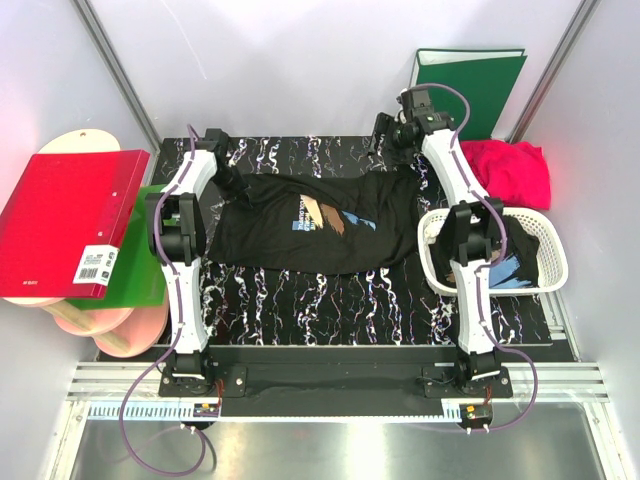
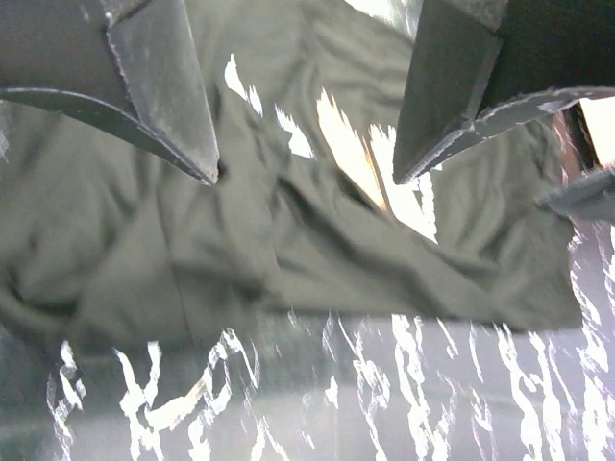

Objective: Fold and stack the t-shirts
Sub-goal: Fold the flattened tshirt in 1/3 of the way

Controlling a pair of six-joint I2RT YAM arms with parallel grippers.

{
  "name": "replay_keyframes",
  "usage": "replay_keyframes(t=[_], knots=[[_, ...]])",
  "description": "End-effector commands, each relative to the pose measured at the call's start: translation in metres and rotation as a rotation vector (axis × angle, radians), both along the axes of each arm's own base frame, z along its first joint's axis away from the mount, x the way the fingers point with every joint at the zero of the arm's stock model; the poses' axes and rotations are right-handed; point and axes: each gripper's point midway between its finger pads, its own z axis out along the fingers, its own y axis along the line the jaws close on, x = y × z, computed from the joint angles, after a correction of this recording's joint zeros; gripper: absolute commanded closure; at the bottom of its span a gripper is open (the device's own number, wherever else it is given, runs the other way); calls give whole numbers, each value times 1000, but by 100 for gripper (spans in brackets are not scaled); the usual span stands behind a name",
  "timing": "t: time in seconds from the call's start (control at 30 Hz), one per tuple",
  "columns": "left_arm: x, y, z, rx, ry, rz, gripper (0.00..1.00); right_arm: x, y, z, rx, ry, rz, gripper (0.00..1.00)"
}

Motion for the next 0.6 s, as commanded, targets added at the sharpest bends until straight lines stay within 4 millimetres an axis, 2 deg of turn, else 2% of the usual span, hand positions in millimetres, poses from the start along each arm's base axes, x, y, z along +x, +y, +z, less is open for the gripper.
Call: replay_keyframes(t=[0.0, 0.13, 0.43, 0.57], knots=[[5, -3, 2, -13, -13, -13, 100, 6, 11, -37, 51, 98, -1, 25], [7, -3, 4, -13, -21, -12, 100, 8, 11, -49, 46, 117, -15, 31], [5, -4, -3, -25, -6, -15, 100, 8, 6, -64, 12, 132, -21, 33], [5, -4, -4, -24, -4, -17, 100, 6, 7, -79, 15, 167, -26, 63]])
